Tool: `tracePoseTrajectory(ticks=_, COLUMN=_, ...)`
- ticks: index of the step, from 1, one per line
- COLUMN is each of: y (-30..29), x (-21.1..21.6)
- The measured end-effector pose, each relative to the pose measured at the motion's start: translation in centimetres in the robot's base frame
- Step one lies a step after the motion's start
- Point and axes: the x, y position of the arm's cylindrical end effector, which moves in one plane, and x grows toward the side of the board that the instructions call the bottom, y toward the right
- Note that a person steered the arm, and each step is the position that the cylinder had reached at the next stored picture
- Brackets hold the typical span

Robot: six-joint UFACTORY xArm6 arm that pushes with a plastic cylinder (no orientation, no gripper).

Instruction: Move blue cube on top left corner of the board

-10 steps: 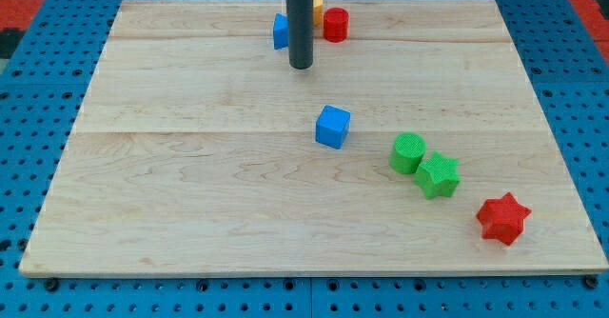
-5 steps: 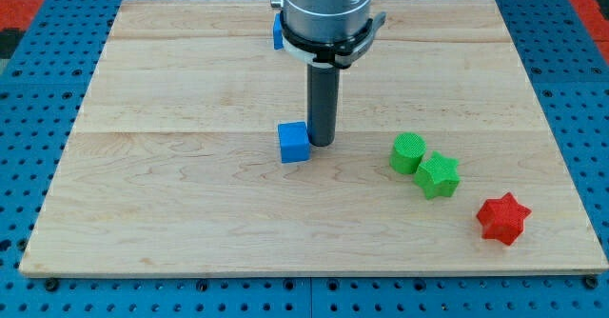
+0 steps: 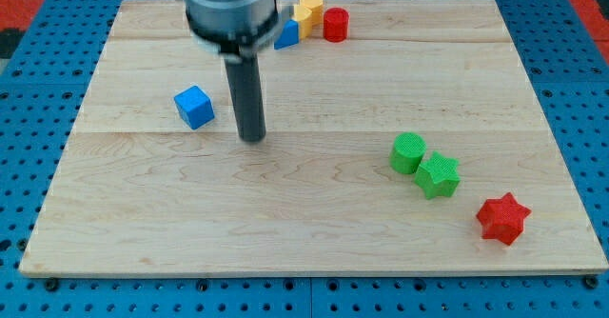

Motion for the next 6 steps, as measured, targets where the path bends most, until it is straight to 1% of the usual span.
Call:
tracePoseTrajectory(ticks=1, y=-6.1, x=-2.6)
tracePoseTrajectory(ticks=2, y=-9.6, x=-9.5)
tracePoseTrajectory(ticks=3, y=-11.5, x=-14.7)
tracePoseTrajectory(ticks=4, y=-7.9, x=-14.5)
tracePoseTrajectory(ticks=5, y=-8.4, x=-18.6)
tracePoseTrajectory(ticks=6, y=-6.9, x=-18.8)
